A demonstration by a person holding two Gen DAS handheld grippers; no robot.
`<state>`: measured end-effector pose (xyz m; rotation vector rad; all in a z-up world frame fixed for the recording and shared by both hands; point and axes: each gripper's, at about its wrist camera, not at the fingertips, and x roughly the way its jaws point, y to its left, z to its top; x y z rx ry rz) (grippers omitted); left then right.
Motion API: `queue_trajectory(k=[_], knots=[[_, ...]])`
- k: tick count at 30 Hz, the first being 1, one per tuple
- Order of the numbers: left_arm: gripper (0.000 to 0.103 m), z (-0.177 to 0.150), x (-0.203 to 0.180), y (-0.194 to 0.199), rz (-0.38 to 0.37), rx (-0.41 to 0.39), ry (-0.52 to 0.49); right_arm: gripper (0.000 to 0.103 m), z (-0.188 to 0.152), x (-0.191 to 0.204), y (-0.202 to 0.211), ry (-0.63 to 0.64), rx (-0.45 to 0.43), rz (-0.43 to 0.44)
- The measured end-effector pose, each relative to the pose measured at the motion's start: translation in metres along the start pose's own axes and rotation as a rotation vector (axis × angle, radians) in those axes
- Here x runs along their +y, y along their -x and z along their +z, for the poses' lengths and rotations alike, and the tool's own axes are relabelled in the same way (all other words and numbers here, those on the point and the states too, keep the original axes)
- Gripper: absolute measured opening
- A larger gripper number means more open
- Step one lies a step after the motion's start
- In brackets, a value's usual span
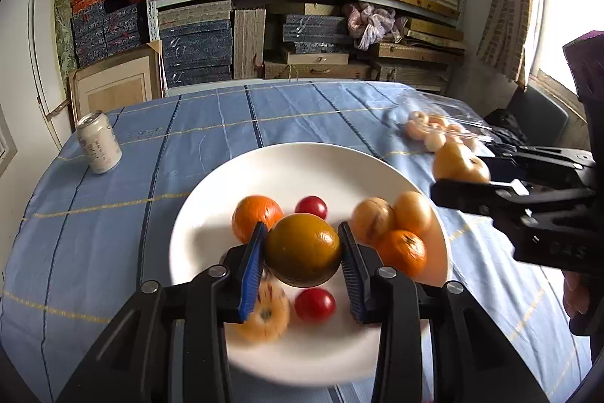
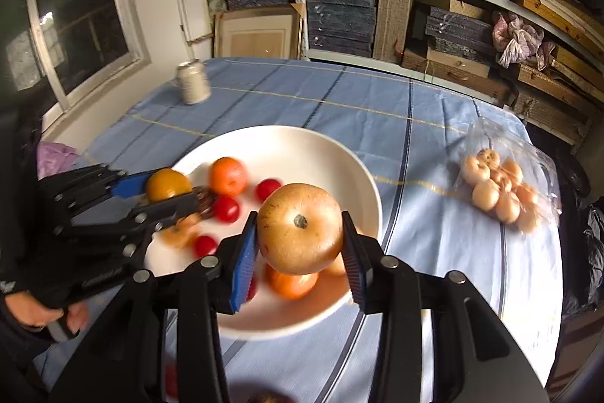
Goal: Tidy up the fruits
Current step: 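Carry both held fruits over the white plate and open both tools, then grasp the small tan fruit with the left tool while the right tool grasps the dark brown fruit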
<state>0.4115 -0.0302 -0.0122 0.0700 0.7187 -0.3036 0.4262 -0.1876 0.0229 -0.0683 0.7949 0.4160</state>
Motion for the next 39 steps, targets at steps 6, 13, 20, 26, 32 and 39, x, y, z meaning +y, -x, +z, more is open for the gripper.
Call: queue_trajectory(k=[6, 13, 20, 26, 32, 39], knots=[[0.038, -0.001, 0.012, -0.034, 0.007, 0.046, 0.028, 0.041, 0.015, -0.017, -0.05, -0.022, 0.043, -0.01], [0.062, 0.001, 0.019, -0.028, 0.006, 0.022, 0.06, 0.051, 0.016, -0.024, -0.052, -0.053, 0.026, -0.016], [0.07, -0.003, 0.019, 0.007, 0.005, -0.018, 0.076, 0.051, -0.005, -0.024, -0.021, -0.082, 0.021, 0.019], [0.073, -0.03, 0.004, 0.04, -0.005, -0.016, 0.018, 0.051, -0.042, -0.007, 0.018, -0.082, 0.007, 0.057], [0.091, -0.074, -0.011, 0.085, -0.049, -0.018, -0.015, 0.063, -0.091, 0.004, 0.063, -0.125, -0.015, 0.029], [0.1, -0.145, -0.04, 0.108, -0.082, 0.087, -0.083, 0.087, -0.154, 0.03, 0.097, -0.159, -0.067, 0.02]])
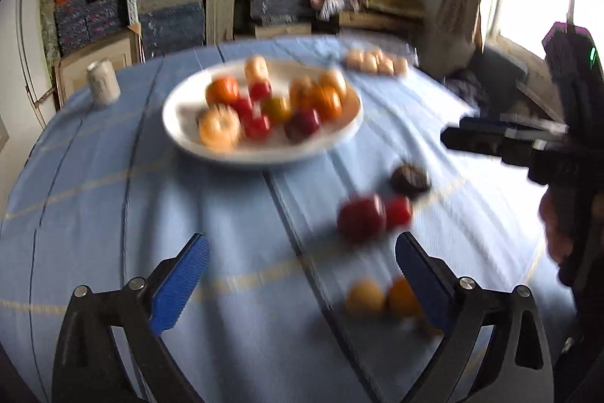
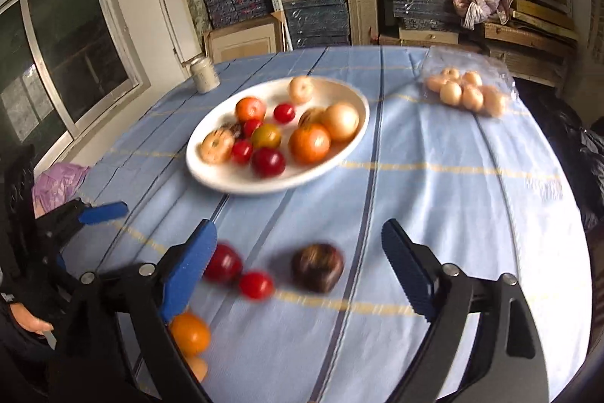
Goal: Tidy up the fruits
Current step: 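Grasp the small tan fruit with the left tool while the right tool grasps the dark brown fruit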
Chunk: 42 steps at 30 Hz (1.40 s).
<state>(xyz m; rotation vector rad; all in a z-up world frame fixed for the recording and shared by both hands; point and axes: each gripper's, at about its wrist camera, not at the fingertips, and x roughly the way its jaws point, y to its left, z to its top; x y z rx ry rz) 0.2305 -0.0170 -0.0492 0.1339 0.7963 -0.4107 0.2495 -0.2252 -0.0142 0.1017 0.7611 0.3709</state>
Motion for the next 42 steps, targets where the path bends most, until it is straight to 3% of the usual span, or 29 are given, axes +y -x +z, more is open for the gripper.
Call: queue_trajectory(k=[2, 5, 10, 12, 17, 23, 27, 31, 33, 42], knots=[[0.1, -0.013, -0.007, -0.002, 0.031, 0.017, -0.008, 0.087, -0.013, 0.004, 0.006, -0.007, -0.016, 0.004], [0.099, -0.021, -0.017, 0.001, -0.018, 0.011, -0.011, 0.087, -0.025, 0.002, 0.008, -0.025, -0.041, 0.009], [0.095, -0.023, -0.05, 0.002, -0.008, -0.008, -0.114, 0.087, -0.034, -0.015, 0.003, -0.095, -0.065, 0.0], [0.088, -0.023, -0.047, -0.005, -0.006, 0.008, -0.082, 0.086, -0.036, -0.022, -0.001, -0.121, -0.064, 0.004], [0.088, -0.018, -0.015, -0.003, 0.018, -0.021, 0.067, 0.086, -0.038, -0.022, -0.003, -0.106, -0.063, 0.018], [0.088, -0.016, -0.007, -0.006, 0.055, -0.011, 0.088, 0.086, -0.04, -0.015, -0.004, -0.075, -0.067, 0.035], [0.088, -0.02, 0.007, -0.002, 0.057, -0.029, 0.165, 0.086, -0.041, -0.013, -0.002, -0.068, -0.074, 0.036], [0.088, -0.023, 0.017, -0.008, 0.048, 0.012, 0.203, 0.086, -0.041, -0.013, -0.003, -0.066, -0.068, 0.038], [0.087, -0.026, 0.01, -0.016, 0.039, 0.052, 0.179, 0.086, -0.041, -0.013, -0.003, -0.064, -0.069, 0.042], [0.087, -0.037, -0.017, -0.011, 0.06, 0.047, 0.06, 0.086, -0.04, -0.015, -0.001, -0.07, -0.076, 0.043]])
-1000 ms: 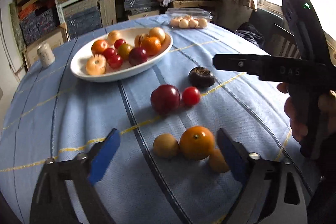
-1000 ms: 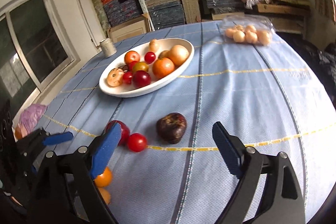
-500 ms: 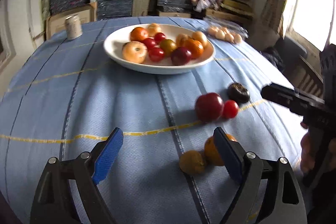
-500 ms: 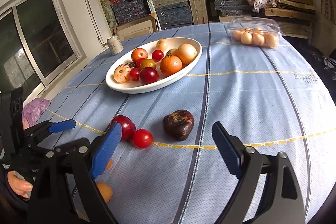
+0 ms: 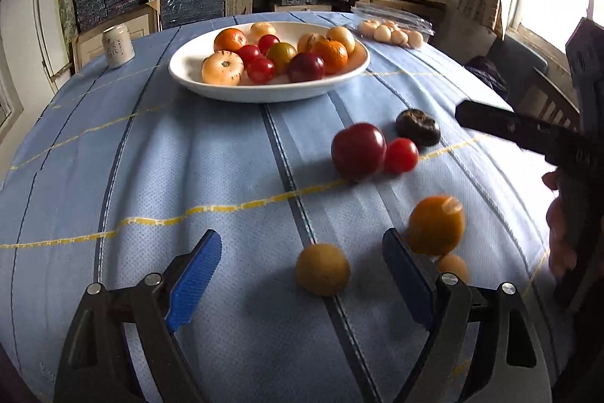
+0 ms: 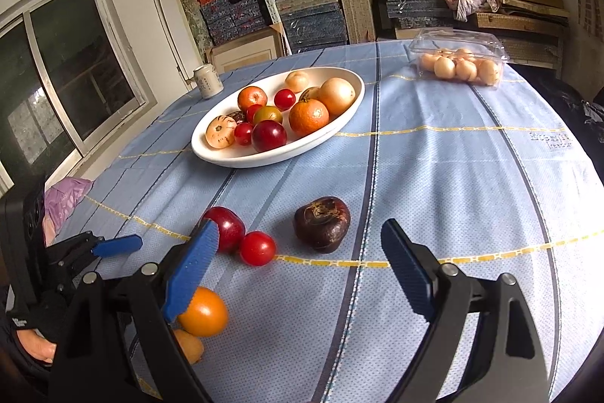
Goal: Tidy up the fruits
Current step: 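Grasp the small tan fruit with the left tool while the right tool grasps the dark brown fruit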
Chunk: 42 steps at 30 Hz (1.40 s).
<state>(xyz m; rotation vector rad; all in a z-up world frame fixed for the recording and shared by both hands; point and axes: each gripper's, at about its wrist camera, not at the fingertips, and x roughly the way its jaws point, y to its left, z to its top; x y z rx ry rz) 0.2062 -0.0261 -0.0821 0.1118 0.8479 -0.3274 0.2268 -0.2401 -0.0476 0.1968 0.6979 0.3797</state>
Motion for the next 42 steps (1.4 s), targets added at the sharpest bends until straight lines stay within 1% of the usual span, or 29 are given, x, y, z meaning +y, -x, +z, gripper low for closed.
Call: queue_trajectory(k=[1, 2, 3, 4, 5, 6, 7, 9, 10, 16, 23, 26, 28, 30, 35, 39, 40, 42], knots=[[0.086, -0.001, -0.001, 0.001, 0.006, -0.006, -0.006, 0.086, 0.0, 0.0, 0.0, 0.002, -0.002, 0.0], [0.077, -0.001, -0.002, 0.002, 0.011, -0.009, -0.015, 0.086, 0.0, 0.0, 0.0, 0.004, -0.003, -0.001], [0.071, -0.001, -0.004, -0.001, 0.017, 0.006, -0.033, 0.086, -0.001, 0.0, -0.001, 0.005, -0.002, -0.001], [0.055, -0.002, -0.005, -0.003, 0.012, 0.024, -0.036, 0.086, -0.001, 0.0, -0.001, 0.004, 0.0, -0.001], [0.048, -0.003, -0.005, -0.006, 0.01, 0.038, -0.04, 0.085, -0.001, 0.0, -0.001, 0.004, 0.002, 0.0], [0.048, -0.003, -0.005, -0.005, 0.012, 0.035, -0.04, 0.085, -0.001, 0.0, -0.002, 0.004, 0.003, -0.001], [0.045, -0.004, -0.005, -0.006, 0.015, 0.038, -0.044, 0.085, -0.001, 0.0, -0.002, 0.004, 0.003, -0.001], [0.032, -0.005, -0.005, -0.004, 0.007, 0.03, -0.043, 0.085, -0.001, 0.0, -0.002, 0.002, 0.001, 0.001], [0.028, -0.006, -0.004, -0.003, 0.003, 0.027, -0.039, 0.085, -0.001, -0.001, -0.002, 0.002, 0.001, 0.001], [0.027, -0.009, 0.0, 0.012, -0.008, -0.041, -0.025, 0.085, -0.001, -0.001, -0.003, 0.001, 0.002, 0.002], [0.027, -0.005, 0.009, 0.013, -0.017, -0.057, 0.015, 0.083, -0.002, -0.003, -0.003, 0.007, 0.01, -0.008], [0.027, -0.005, 0.013, 0.015, -0.023, -0.066, 0.032, 0.079, -0.001, -0.003, -0.009, 0.026, 0.03, -0.064], [0.027, -0.004, 0.014, 0.015, -0.03, -0.068, 0.042, 0.071, 0.0, -0.003, -0.016, 0.037, 0.061, -0.093], [0.027, -0.004, 0.015, 0.014, -0.038, -0.066, 0.046, 0.067, 0.001, 0.0, -0.024, 0.065, 0.092, -0.135], [0.027, -0.003, 0.018, 0.013, -0.06, -0.063, 0.062, 0.067, 0.012, 0.0, -0.039, 0.07, 0.128, -0.186], [0.028, -0.003, 0.02, 0.013, -0.071, -0.064, 0.068, 0.065, 0.018, 0.01, -0.059, 0.118, 0.174, -0.211], [0.028, -0.003, 0.02, 0.013, -0.073, -0.064, 0.069, 0.057, 0.019, 0.013, -0.065, 0.137, 0.189, -0.22], [0.028, -0.003, 0.02, 0.013, -0.077, -0.065, 0.071, 0.047, 0.018, 0.015, -0.079, 0.156, 0.241, -0.243]])
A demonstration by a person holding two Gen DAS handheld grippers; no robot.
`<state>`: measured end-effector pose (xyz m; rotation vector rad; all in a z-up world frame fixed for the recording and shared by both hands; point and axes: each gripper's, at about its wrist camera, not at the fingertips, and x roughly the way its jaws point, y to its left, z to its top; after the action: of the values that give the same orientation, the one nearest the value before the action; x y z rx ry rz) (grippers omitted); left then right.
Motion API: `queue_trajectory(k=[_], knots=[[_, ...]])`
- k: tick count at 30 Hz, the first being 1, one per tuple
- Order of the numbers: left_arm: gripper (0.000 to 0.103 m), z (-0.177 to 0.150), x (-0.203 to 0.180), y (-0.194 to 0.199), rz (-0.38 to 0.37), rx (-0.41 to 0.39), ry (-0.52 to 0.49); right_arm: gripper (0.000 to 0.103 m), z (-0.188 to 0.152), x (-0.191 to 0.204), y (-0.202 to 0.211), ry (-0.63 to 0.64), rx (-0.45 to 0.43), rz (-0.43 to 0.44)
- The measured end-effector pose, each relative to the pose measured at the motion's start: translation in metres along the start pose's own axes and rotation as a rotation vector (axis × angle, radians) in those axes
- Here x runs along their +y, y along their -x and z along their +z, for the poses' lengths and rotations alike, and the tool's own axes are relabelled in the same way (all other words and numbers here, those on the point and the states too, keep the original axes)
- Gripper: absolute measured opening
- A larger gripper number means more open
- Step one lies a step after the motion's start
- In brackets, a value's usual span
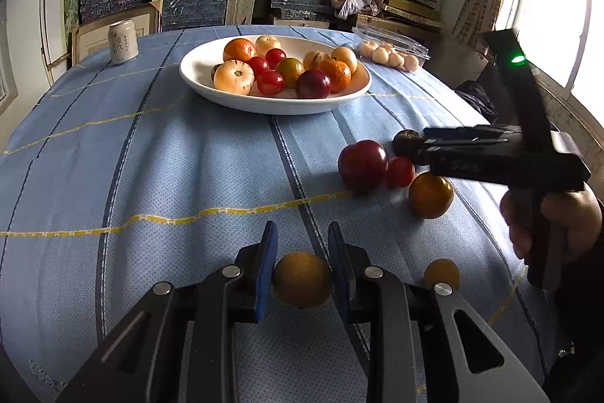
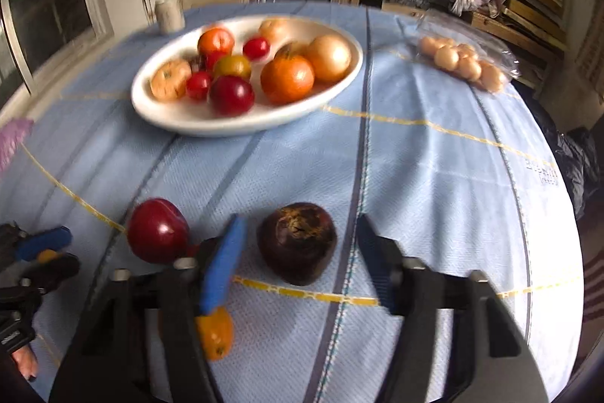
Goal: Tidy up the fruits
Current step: 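Grasp the small tan fruit with the left tool while the right tool grasps the dark brown fruit, then carry the tan and dark brown fruits onto the white plate and open both tools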
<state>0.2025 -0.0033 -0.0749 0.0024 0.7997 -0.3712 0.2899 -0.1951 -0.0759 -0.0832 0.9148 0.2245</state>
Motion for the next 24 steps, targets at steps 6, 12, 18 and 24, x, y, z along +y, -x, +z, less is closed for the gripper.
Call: queue_trajectory(k=[6, 12, 18, 24], knots=[[0.028, 0.0, 0.001, -0.001, -0.011, 0.005, 0.006, 0.044, 0.0, 0.002, -0.006, -0.001, 0.009, -0.036], [0.028, 0.001, 0.002, 0.0, -0.013, -0.002, 0.01, 0.043, -0.004, -0.005, 0.0, -0.036, -0.009, -0.017], [0.028, 0.0, 0.002, 0.001, -0.007, -0.003, 0.008, 0.043, -0.005, -0.008, 0.017, -0.054, -0.048, 0.005], [0.028, 0.001, 0.007, -0.007, 0.01, 0.042, 0.032, 0.043, -0.01, -0.01, 0.019, -0.065, -0.043, 0.009]])
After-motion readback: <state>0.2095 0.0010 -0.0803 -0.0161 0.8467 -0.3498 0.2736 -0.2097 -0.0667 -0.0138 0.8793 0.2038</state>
